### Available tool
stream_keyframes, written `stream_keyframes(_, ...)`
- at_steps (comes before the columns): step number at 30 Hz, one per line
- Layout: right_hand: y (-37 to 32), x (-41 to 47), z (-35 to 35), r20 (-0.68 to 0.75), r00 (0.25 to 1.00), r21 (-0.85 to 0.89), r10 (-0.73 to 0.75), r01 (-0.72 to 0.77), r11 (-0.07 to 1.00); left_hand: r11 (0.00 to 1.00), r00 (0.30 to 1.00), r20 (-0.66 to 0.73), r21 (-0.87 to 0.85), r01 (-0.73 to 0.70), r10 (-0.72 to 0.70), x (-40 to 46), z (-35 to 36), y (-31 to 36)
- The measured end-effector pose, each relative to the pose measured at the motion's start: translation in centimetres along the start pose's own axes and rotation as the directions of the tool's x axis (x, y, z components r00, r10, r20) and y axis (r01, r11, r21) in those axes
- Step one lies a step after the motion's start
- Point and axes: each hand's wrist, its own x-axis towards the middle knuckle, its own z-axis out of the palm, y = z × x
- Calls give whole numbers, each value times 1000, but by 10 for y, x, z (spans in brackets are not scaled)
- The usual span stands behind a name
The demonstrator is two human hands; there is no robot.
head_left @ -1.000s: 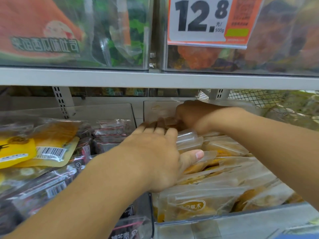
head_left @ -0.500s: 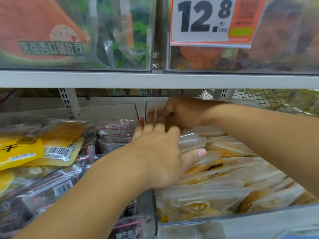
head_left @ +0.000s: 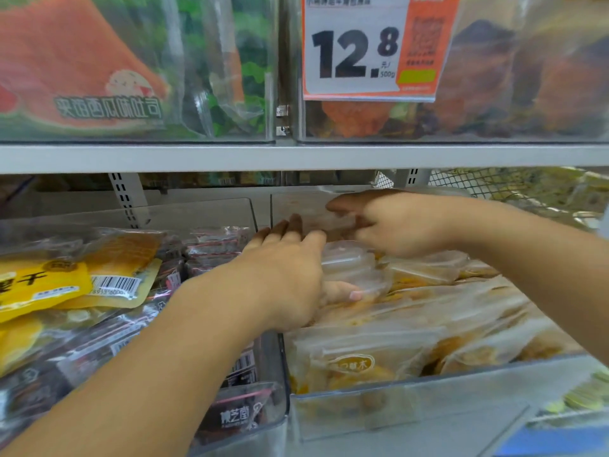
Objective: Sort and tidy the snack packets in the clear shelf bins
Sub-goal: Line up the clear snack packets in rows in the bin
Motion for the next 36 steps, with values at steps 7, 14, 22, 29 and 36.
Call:
stream_keyframes(7, 19, -28, 5, -39, 993, -137, 113, -117, 984, 996, 991, -134, -85, -12, 0, 5, -2, -2)
stream_keyframes(14, 13, 7, 9, 70, 989, -271, 128, -105, 957, 997, 986, -159, 52, -48, 56, 15, 0, 18)
stream_keyframes(22, 59, 9, -3, -131, 969, 29, 211, -209, 977, 999, 996, -85, 0, 39, -39, 26, 4, 3)
stream_keyframes(29, 79, -8, -1, -148, 981, 95, 128, -115, 989, 981, 990, -21, 138, 139, -137, 21, -6, 9)
stream_keyframes(36, 51, -47, 6, -447, 893, 15, 57, -56, 998, 973, 985, 7, 161, 168, -171, 12, -11, 19)
